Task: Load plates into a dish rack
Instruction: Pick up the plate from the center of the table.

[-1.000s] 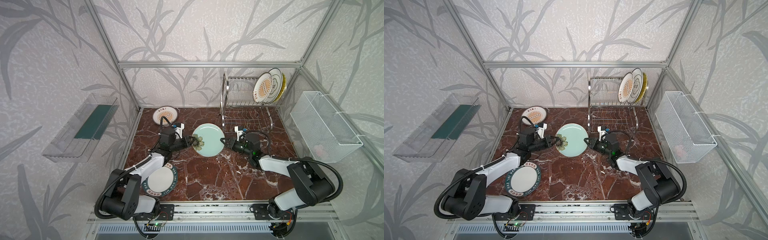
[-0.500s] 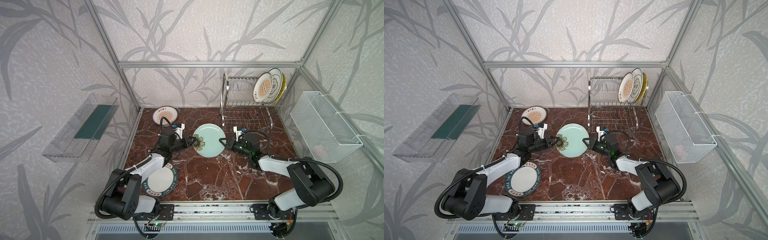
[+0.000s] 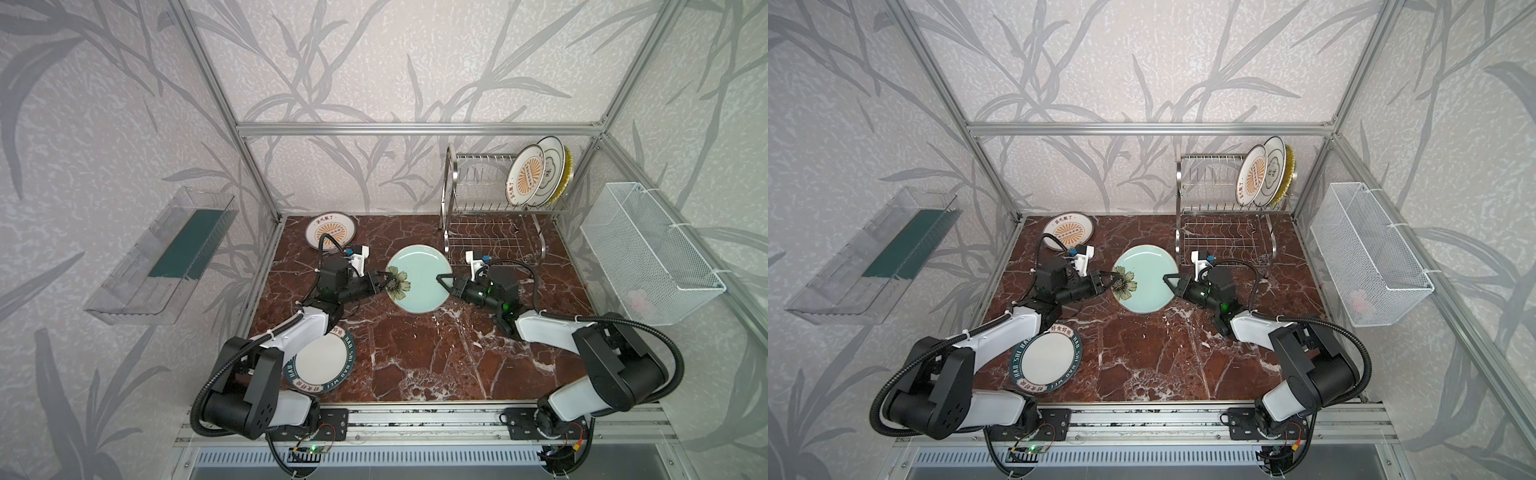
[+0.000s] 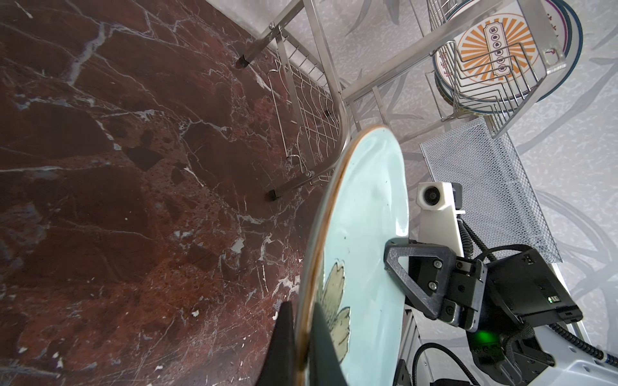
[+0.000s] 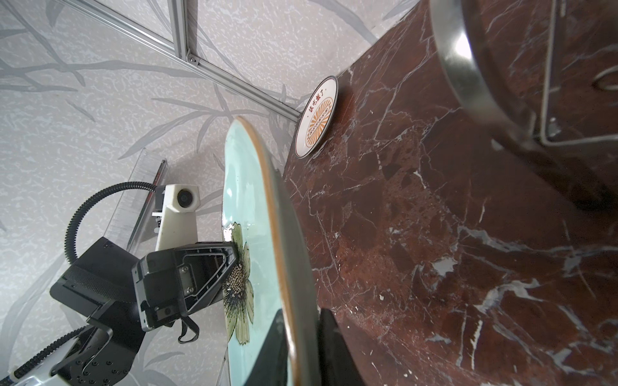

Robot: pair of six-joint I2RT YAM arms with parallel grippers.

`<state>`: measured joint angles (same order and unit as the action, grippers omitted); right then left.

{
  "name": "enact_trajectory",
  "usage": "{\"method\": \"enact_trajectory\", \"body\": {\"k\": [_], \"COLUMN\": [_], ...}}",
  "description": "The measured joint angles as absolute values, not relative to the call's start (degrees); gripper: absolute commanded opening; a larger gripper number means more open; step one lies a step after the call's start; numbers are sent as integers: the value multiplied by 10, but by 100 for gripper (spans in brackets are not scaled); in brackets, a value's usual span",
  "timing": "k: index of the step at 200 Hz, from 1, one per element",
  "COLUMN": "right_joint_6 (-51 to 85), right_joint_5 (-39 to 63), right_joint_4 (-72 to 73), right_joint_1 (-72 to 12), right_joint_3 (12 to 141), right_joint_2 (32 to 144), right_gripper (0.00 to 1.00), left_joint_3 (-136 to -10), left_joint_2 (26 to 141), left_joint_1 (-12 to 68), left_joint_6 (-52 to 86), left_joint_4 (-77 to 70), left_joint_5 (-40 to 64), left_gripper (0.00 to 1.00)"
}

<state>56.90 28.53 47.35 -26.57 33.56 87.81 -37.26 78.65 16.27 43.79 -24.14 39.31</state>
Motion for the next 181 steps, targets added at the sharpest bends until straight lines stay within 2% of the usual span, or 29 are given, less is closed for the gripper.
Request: {"method": "enact_trajectory", "body": {"k": [54,117,139,170,181], "right_joint_6": [579,606,612,617,619], "right_joint_5": [291,300,301,301,301], "right_joint_4": [489,529,536,541,542], "right_joint_1": [-277,-278,-278,-277,-278], "right_joint_3": [349,352,355,356,356], "right_joint_2": [896,915,917,917,917], "right_gripper": [23,19,14,0,0], "left_joint_3": [-373,-373,-373,-373,-373], "left_joint_2": [788,790,791,792,792], "left_joint_1": [162,157,156,154,154], "left_joint_6": [443,453,458,462,462], "left_joint_4": [-252,-254,-258,-262,-263], "left_joint_5": [400,402,402,402,402], "left_gripper": [0,0,0,0,0]}}
